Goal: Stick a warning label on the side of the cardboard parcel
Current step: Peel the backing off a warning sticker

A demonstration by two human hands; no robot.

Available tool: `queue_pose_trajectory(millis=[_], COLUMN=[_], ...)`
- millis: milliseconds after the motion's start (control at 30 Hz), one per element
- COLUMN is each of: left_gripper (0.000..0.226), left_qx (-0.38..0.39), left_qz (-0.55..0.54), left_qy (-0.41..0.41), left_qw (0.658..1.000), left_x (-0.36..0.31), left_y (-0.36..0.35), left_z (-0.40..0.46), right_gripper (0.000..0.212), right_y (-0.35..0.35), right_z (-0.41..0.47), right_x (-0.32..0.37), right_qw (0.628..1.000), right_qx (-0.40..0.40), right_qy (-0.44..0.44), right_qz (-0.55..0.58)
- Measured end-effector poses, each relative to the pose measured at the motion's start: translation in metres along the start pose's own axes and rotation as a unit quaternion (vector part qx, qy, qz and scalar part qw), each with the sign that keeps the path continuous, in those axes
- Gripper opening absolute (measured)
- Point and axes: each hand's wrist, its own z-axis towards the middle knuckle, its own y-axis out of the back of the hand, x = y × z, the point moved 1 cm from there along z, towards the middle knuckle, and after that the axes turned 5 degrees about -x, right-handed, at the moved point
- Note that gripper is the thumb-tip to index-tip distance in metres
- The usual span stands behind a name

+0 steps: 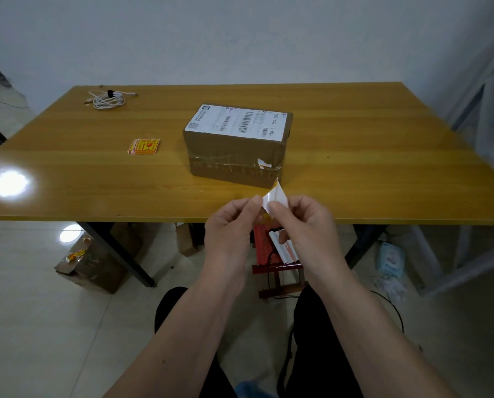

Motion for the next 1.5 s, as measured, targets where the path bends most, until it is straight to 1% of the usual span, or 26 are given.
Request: queue_pose_trajectory(millis=[67,100,200,333,533,667,833,967,1000,1067,1167,1233,1300,1367,1400,1433,1467,1500], left_gripper=[0.013,0.014,0.015,0.015,0.014,0.012,0.01,0.009,0.009,0.009,0.007,0.007,0.007,0.007,0.008,0.008,0.009,0.01], left_qx=[-0.001,-0.003,-0.013,-0.041,-0.069,-0.1,-0.136,-0.152,-0.155,-0.157,-0.153,-0.142,-0.136,-0.135,-0.135,-0.135,-0.134,-0.131], left_qz=[0.002,0.005,0.011,-0.005,-0.017,-0.037,-0.064,-0.078,-0.081,-0.079,-0.07,-0.068,-0.065,-0.062,-0.059,-0.053,-0.044,-0.03], left_qy=[0.0,0.001,0.007,0.04,0.071,0.096,0.096,0.093,0.093,0.094,0.101,0.104,0.104,0.1,0.093,0.081,0.065,0.043], left_qw=[1.0,1.0,1.0,0.998,0.995,0.99,0.984,0.981,0.98,0.98,0.981,0.982,0.983,0.984,0.985,0.986,0.988,0.99], left_x=[0.001,0.001,0.002,0.004,0.009,0.01,0.013,0.014,0.014,0.013,0.012,0.01,0.008,0.005,0.003,0.001,-0.001,-0.003], left_y=[-0.001,-0.001,-0.003,-0.008,-0.012,-0.015,-0.018,-0.016,-0.015,-0.015,-0.014,-0.013,-0.012,-0.01,-0.009,-0.008,-0.008,-0.007], left_z=[0.001,0.001,0.002,0.002,0.004,0.007,0.011,0.018,0.019,0.021,0.025,0.028,0.031,0.033,0.034,0.034,0.035,0.035], right_gripper=[0.012,0.011,0.012,0.012,0.012,0.013,0.01,0.008,0.011,0.015,0.023,0.023,0.004,0.025,0.032,0.034,0.032,0.024], right_y=[0.002,0.004,0.009,0.016,0.026,0.033,0.042,0.054,0.057,0.06,0.059,0.056,0.053,0.051,0.05,0.048,0.045,0.043], right_z=[0.001,0.002,0.003,0.005,0.01,0.014,0.021,0.032,0.037,0.05,0.07,0.086,0.099,0.107,0.109,0.109,0.105,0.102], right_x=[-0.002,-0.002,-0.004,-0.005,-0.007,-0.011,-0.014,-0.016,-0.017,-0.019,-0.021,-0.024,-0.027,-0.029,-0.028,-0.027,-0.023,-0.021], right_qw=[1.0,1.0,0.999,0.998,0.997,0.995,0.993,0.99,0.989,0.985,0.976,0.97,0.968,0.963,0.963,0.964,0.967,0.973], right_qx=[-0.014,-0.017,-0.026,-0.047,-0.062,-0.079,-0.089,-0.121,-0.137,-0.169,-0.179,-0.168,-0.139,-0.096,-0.08,-0.071,-0.064,-0.058], right_qy=[-0.002,-0.005,-0.015,-0.031,-0.036,-0.05,-0.051,-0.046,-0.037,-0.003,0.031,0.044,0.022,-0.008,-0.015,-0.014,-0.014,-0.013], right_qz=[0.009,0.013,0.027,0.041,0.042,0.033,0.054,0.059,0.039,-0.034,-0.121,-0.168,-0.208,-0.252,-0.258,-0.257,-0.245,-0.221])
